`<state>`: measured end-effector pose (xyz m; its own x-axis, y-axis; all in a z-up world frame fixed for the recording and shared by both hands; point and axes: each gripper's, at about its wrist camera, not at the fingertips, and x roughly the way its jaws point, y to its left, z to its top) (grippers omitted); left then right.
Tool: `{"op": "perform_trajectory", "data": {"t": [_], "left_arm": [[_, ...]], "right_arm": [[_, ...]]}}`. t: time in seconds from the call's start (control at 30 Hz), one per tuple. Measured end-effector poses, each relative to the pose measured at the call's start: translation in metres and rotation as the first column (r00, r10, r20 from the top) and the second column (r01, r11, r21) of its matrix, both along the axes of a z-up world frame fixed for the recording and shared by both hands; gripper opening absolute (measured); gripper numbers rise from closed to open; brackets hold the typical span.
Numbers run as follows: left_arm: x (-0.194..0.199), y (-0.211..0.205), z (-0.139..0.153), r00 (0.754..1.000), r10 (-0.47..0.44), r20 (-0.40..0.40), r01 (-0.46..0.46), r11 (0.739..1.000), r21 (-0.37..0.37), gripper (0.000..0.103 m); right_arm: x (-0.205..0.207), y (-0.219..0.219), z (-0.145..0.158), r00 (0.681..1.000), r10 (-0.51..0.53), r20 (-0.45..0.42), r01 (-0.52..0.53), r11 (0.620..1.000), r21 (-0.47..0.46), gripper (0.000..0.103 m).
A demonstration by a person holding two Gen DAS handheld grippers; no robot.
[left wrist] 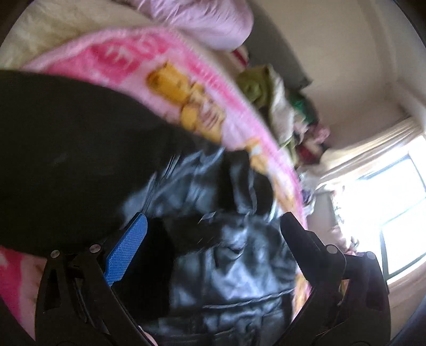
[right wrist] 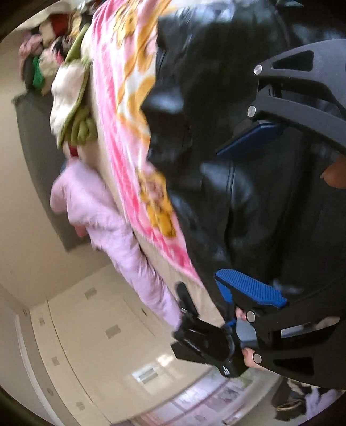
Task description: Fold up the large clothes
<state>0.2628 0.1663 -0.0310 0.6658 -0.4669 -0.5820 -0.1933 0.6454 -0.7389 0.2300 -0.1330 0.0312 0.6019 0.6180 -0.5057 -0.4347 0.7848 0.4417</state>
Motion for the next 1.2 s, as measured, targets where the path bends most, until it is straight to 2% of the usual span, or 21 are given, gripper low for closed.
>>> {"op": "perform_trajectory", "data": {"t": [0.03,0.07,0.1,0.13,0.23,0.33,0.47,0.57,0.63,0.7,0.73,0.8,0.83,0.9,1.0,1.07,1.2], "left_arm": [[0.0,-0.002,-0.006,1.0,-0.01,-0.019,0.01,1.0,-0.007,0.094],[0.0,-0.002,-0.009,1.0,-0.013,-0.024,0.013,1.0,-0.012,0.088],[-0.001,-0.003,-0.011,1.0,-0.012,-0.024,0.012,1.0,-0.017,0.082],[-0.002,-0.004,-0.012,1.0,-0.017,-0.021,0.016,1.0,-0.024,0.072],[-0.003,-0.011,-0.013,0.999,-0.025,-0.03,0.025,1.0,-0.003,0.055],[-0.001,-0.024,-0.016,0.998,-0.043,-0.044,0.045,0.998,0.036,0.05],[0.005,-0.032,-0.019,0.998,-0.03,-0.047,0.034,0.995,0.092,0.016],[0.002,-0.042,-0.006,0.999,-0.043,-0.006,0.043,0.988,0.148,0.013],[-0.009,-0.051,0.024,0.991,-0.069,0.114,0.047,0.982,0.182,0.012],[-0.026,-0.062,0.057,0.963,-0.094,0.255,0.022,0.963,0.27,0.012],[-0.036,-0.07,0.075,0.938,-0.122,0.324,0.016,0.95,0.312,0.012],[-0.043,-0.075,0.086,0.918,-0.148,0.369,0.02,0.944,0.329,0.012],[-0.044,-0.075,0.086,0.918,-0.143,0.37,0.006,0.937,0.348,0.012],[-0.04,-0.071,0.076,0.937,-0.127,0.326,-0.006,0.926,0.378,0.012],[-0.028,-0.058,0.058,0.961,-0.095,0.261,-0.005,0.934,0.358,0.012],[-0.021,-0.055,0.05,0.969,-0.087,0.231,-0.002,0.933,0.359,0.012],[-0.015,-0.055,0.037,0.981,-0.08,0.179,0.006,0.926,0.378,0.012]], "right_arm": [[0.001,-0.011,-0.003,1.0,-0.028,-0.009,0.028,1.0,-0.003,0.084],[0.002,-0.022,-0.005,0.998,-0.058,-0.021,0.058,0.998,-0.005,0.084],[0.003,-0.036,-0.008,0.996,-0.084,-0.034,0.084,0.996,0.0,0.084],[0.003,-0.043,-0.01,0.994,-0.098,-0.039,0.098,0.995,0.004,0.084],[0.0,-0.072,-0.013,0.987,-0.155,-0.043,0.156,0.988,0.01,0.085],[-0.002,-0.09,-0.014,0.98,-0.195,-0.032,0.195,0.981,-0.005,0.085],[-0.003,-0.112,-0.017,0.97,-0.242,-0.04,0.241,0.97,-0.023,0.085],[-0.002,-0.125,-0.02,0.961,-0.275,-0.036,0.273,0.961,-0.052,0.085],[-0.001,-0.136,-0.022,0.953,-0.301,-0.035,0.298,0.952,-0.07,0.085],[0.003,-0.147,-0.022,0.941,-0.336,-0.029,0.333,0.939,-0.084,0.085],[0.005,-0.153,-0.021,0.935,-0.355,-0.023,0.352,0.932,-0.092,0.085],[0.01,-0.158,-0.019,0.929,-0.369,-0.013,0.366,0.925,-0.103,0.083],[0.014,-0.161,-0.016,0.925,-0.38,0.002,0.378,0.919,-0.11,0.081],[0.022,-0.163,-0.01,0.919,-0.394,0.026,0.394,0.91,-0.127,0.063],[0.042,-0.154,-0.007,0.931,-0.361,0.049,0.364,0.917,-0.161,0.04],[0.059,-0.146,-0.01,0.942,-0.332,0.05,0.336,0.921,-0.199,0.033],[0.101,-0.125,-0.035,0.954,-0.3,-0.015,0.281,0.908,-0.312,0.029]]}}
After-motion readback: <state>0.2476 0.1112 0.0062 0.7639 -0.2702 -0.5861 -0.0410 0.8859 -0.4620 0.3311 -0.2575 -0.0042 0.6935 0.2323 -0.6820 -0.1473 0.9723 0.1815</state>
